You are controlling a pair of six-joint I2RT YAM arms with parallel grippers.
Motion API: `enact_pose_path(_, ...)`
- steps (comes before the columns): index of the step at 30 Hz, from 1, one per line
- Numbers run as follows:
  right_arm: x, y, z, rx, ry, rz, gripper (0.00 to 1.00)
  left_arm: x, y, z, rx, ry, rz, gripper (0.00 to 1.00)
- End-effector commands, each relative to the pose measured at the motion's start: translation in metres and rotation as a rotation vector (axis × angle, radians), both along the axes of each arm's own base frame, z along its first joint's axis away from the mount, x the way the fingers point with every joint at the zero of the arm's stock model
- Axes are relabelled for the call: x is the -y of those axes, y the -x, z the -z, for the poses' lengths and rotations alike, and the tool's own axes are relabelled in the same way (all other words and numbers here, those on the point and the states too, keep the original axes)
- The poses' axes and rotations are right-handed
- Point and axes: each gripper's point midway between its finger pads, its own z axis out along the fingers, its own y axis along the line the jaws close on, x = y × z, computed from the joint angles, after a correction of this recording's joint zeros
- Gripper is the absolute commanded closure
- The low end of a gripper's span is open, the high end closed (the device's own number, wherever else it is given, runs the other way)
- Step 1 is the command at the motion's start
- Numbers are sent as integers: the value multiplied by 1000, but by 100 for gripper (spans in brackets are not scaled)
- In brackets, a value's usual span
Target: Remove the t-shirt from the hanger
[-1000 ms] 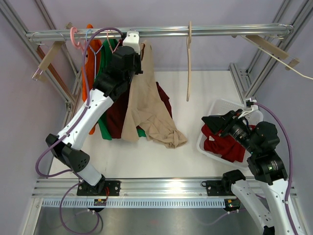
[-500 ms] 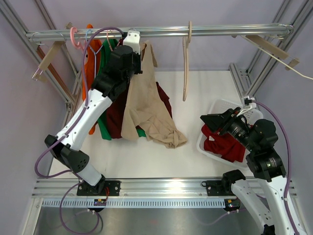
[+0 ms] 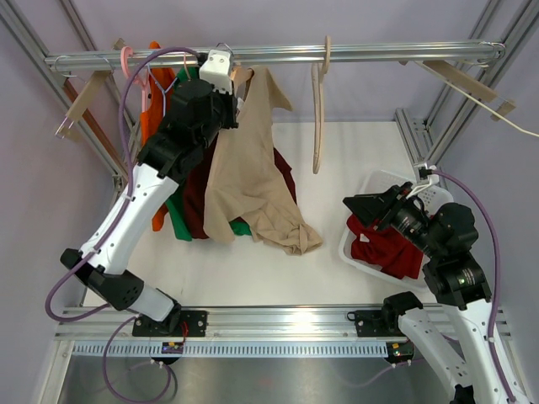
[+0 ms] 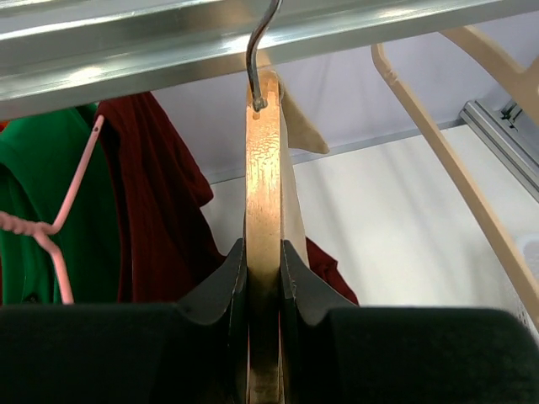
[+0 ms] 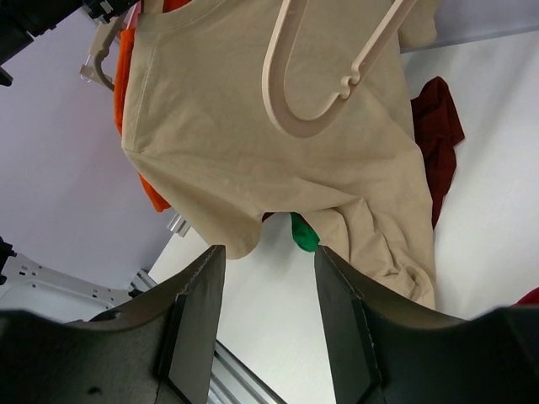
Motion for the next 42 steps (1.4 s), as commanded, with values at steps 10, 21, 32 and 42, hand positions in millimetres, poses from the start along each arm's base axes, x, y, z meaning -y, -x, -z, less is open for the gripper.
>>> enact_pose_path(10,-59,21,-2,21,-21,-210,41,-17,72,-26,73,172,98,100)
enact_pose_path(21,-207,91,-10,130,129,-363,6,-30,147,-61,129,400,87,100)
enact_pose_path(32,-288,112,-10,194,284,-241,5,-28,190,-103,133,630,154,100)
enact_pose_path(42,-296,117,9,144,328,-148,76,-42,195,-123,169,683,133,100)
